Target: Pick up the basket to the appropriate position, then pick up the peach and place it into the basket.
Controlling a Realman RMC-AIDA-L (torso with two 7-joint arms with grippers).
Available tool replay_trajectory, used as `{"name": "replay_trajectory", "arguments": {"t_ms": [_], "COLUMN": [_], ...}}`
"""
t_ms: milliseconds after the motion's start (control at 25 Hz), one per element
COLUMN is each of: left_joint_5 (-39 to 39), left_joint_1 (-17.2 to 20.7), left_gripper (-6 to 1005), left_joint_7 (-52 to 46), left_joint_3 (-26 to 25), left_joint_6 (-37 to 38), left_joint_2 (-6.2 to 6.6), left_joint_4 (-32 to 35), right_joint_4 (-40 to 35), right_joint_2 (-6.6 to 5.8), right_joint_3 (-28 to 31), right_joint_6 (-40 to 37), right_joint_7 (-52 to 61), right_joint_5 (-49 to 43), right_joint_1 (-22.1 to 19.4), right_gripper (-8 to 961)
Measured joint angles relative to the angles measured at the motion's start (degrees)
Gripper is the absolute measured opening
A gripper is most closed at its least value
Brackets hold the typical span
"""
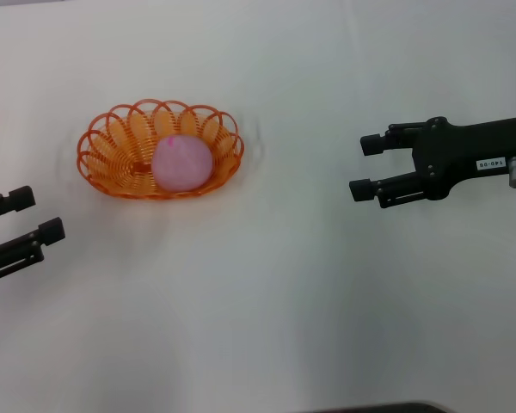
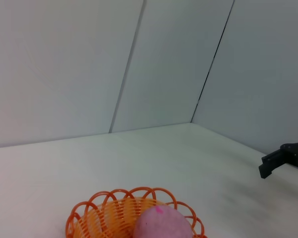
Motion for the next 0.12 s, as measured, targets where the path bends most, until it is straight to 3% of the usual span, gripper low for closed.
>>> {"name": "replay_trajectory", "arguments": {"t_ms": [120], "left_joint_5": [0.1], "left_joint_1": [0.0], "left_gripper": [704], "left_joint_7": [0.0], "left_joint_3": [0.0], "left_joint_6": [0.0], "left_joint_2": [0.0], "left_joint_4": [0.0], "right_joint_4": [0.0], "right_joint_2": [0.07], "right_joint_3": [0.0], "right_joint_6": [0.0], "right_joint_7": [0.0], "right_joint_5": [0.0], "right_joint_1": [0.0], "right_gripper": [899]}}
